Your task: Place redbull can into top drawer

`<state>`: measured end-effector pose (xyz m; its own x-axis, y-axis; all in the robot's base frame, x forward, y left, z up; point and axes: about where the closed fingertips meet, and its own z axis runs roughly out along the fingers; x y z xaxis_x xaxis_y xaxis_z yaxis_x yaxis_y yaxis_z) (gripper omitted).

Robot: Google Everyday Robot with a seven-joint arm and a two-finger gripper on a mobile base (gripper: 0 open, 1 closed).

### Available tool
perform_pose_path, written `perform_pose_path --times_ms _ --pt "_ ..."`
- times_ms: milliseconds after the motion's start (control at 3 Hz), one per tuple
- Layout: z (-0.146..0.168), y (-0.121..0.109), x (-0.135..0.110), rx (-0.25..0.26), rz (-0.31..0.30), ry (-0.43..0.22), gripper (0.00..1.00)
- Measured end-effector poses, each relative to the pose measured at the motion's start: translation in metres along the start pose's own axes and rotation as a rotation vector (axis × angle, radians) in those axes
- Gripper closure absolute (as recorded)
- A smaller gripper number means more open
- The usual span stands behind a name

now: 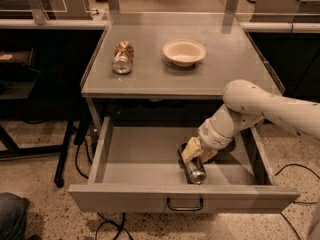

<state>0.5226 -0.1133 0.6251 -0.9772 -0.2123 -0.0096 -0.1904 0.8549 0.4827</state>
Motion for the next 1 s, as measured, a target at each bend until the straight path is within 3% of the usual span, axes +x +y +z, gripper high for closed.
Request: perform_pose_path --times_ms 333,1000 --pt "0.0000 0.0000 0.0000 0.000 0.000 0.000 0.77" --pt "0.0001 0.0000 0.0000 0.000 0.000 0.000 0.23"
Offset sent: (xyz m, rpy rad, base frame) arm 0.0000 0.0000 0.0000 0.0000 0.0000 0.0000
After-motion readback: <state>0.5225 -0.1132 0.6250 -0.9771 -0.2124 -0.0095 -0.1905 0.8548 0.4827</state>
